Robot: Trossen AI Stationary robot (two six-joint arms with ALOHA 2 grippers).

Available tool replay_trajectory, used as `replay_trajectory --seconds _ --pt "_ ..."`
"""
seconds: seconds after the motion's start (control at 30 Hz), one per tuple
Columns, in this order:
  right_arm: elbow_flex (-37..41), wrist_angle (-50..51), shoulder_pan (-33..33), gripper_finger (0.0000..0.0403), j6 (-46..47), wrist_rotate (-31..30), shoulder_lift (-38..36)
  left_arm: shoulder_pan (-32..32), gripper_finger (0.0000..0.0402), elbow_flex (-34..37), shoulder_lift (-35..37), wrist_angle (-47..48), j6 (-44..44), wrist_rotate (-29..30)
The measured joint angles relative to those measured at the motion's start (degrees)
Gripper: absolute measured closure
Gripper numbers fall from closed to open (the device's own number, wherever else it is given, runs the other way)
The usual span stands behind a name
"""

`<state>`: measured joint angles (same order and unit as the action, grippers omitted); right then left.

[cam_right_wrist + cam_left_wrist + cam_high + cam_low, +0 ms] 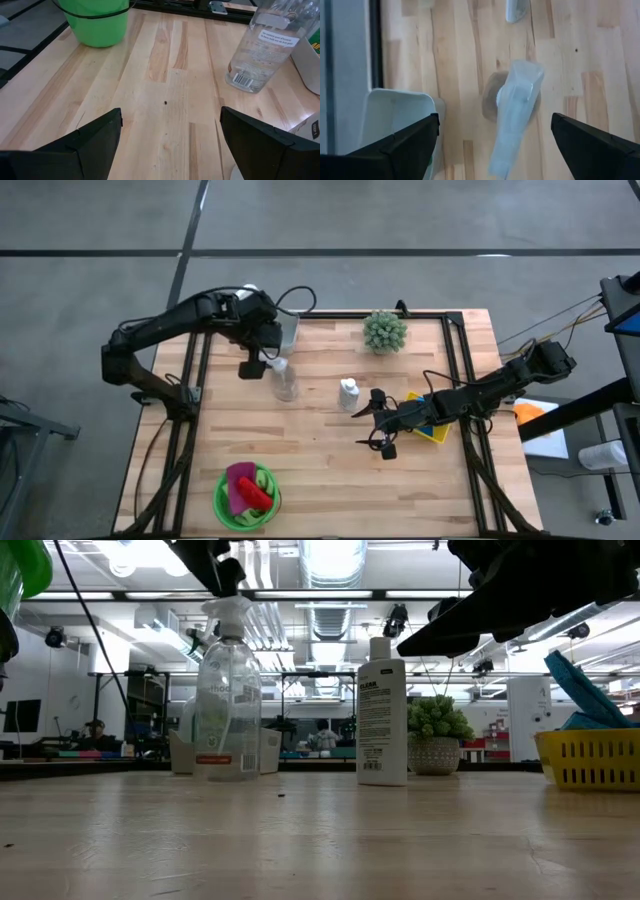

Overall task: Pick & Place Kitchen Items
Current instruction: Put the transparent spray bottle into the gray bin

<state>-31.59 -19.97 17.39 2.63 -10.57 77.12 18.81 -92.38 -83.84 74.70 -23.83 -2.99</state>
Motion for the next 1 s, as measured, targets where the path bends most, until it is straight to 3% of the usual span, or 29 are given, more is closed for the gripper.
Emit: replay_trajectory --seconds 0.17,0.37,0.83,1.0 --pt "0.0 0.1 0.0 0.0069 0.0 0.0 0.0 0.0 0.004 3.9 -0.3 -1.0 -0.2 0.3" --pt "0.0 0.1 0.0 0.0069 0.0 0.0 0.0 0.0 0.0106 4.5 -0.4 -1.2 -0.4 0.4" --pt "0.0 0.5 0.0 0.0069 0.0 0.0 0.0 0.0 0.0353 4.5 -0.4 -1.1 0.1 0.2" --pt "0.0 0.6 0.0 0.0069 0.0 0.0 0.0 0.0 0.0353 4.5 -0.3 -0.5 0.1 0.2"
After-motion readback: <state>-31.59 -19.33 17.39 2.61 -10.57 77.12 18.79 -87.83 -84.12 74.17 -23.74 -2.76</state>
